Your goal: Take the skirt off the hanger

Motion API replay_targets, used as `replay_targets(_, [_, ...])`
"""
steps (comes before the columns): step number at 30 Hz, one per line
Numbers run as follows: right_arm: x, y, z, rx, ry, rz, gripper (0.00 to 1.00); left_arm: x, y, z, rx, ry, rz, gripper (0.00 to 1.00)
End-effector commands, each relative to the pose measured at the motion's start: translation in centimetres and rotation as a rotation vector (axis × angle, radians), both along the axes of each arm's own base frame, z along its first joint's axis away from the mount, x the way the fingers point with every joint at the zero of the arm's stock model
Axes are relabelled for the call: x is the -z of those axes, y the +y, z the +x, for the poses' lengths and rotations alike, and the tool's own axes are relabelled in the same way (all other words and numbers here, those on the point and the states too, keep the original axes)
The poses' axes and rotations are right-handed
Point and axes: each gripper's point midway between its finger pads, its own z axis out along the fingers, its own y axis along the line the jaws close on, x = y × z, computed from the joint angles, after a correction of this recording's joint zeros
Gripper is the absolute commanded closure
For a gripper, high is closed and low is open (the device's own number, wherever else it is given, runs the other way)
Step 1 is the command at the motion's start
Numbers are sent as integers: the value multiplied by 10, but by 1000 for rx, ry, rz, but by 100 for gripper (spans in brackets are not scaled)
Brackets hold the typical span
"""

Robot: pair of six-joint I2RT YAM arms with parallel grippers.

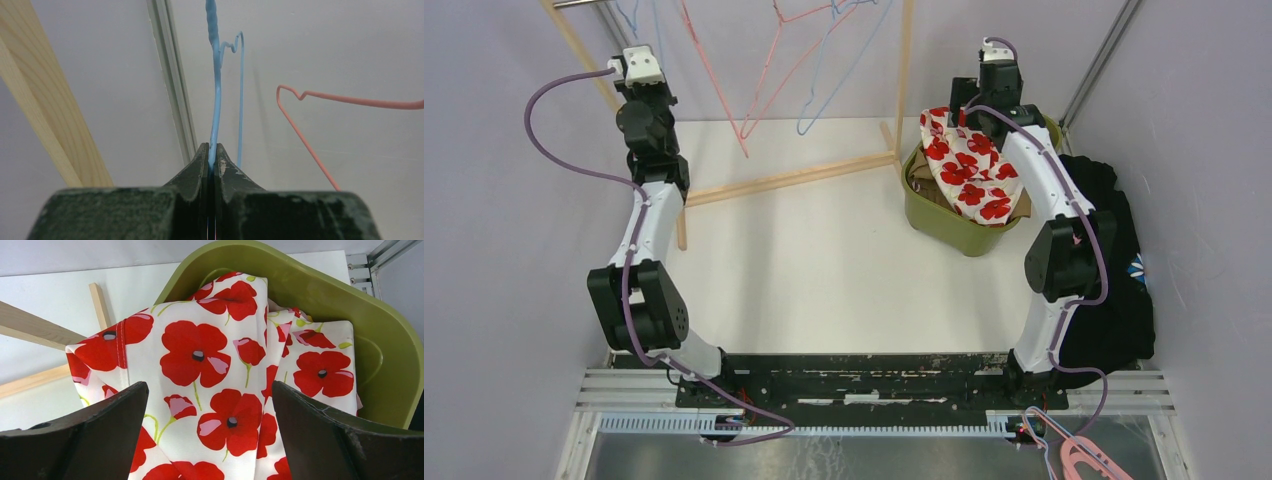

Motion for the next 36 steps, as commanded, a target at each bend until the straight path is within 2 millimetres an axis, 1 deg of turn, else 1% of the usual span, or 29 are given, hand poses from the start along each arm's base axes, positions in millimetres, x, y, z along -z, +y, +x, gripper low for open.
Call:
replay_targets(1, [-24,1,10,3,-73,32,0,-11,10,-1,-24,-38,-64,97])
replay_targets(5, [-23,-1,10,8,-70,33,0,23,21,-1,-37,49,-131,97])
replay_targets(7, [-22,-2,10,10,-69,34,0,37,21,-2,-34,95,-133,97])
replay_targets(10, [-22,-3,9,14,-69,37,0,37,26,-9,-64,111,-142,97])
replay_targets(11, [-23,-3,9,15,-70,39,0,37,26,-10,-67,126,-143,90])
replay_targets(12, [-22,-3,9,17,-68,40,0,37,26,-12,-66,132,-146,76])
replay_targets(13, [-23,-3,9,19,-70,42,0,38,24,-13,-60,136,-144,66])
replay_targets(14, [-24,-2,9,18,-71,44,0,37,23,-16,-57,133,-141,59])
replay_targets(17, [-28,-2,9,17,-78,51,0,30,22,-21,-53,122,-144,46])
replay_targets(18, [-29,-2,8,18,-80,51,0,26,21,-23,-47,117,-144,38])
replay_targets(19, [-29,-2,8,19,-80,51,0,24,20,-23,-42,115,-143,17])
replay_targets(20, [-30,-2,7,18,-82,50,0,19,19,-25,-38,108,-144,2])
replay_targets(21, [-31,-3,6,19,-83,51,0,16,18,-27,-35,101,-145,1])
replay_targets(25, [-36,0,4,-1,-93,52,0,3,9,-33,5,89,-144,1])
replay_targets(27, [-40,2,4,-15,-102,53,0,0,0,-37,35,97,-146,1])
replay_targets(30, [-45,13,4,-93,-118,60,0,3,-21,-46,112,132,-176,1])
replay_targets(33, [-50,21,-1,-139,-121,65,0,24,-50,-56,192,200,-207,1])
replay_targets(35, [-53,28,-8,-180,-117,85,0,45,-64,-64,217,259,-260,1])
replay_targets(36, [-54,33,-11,-207,-121,104,0,59,-69,-68,222,299,-294,1])
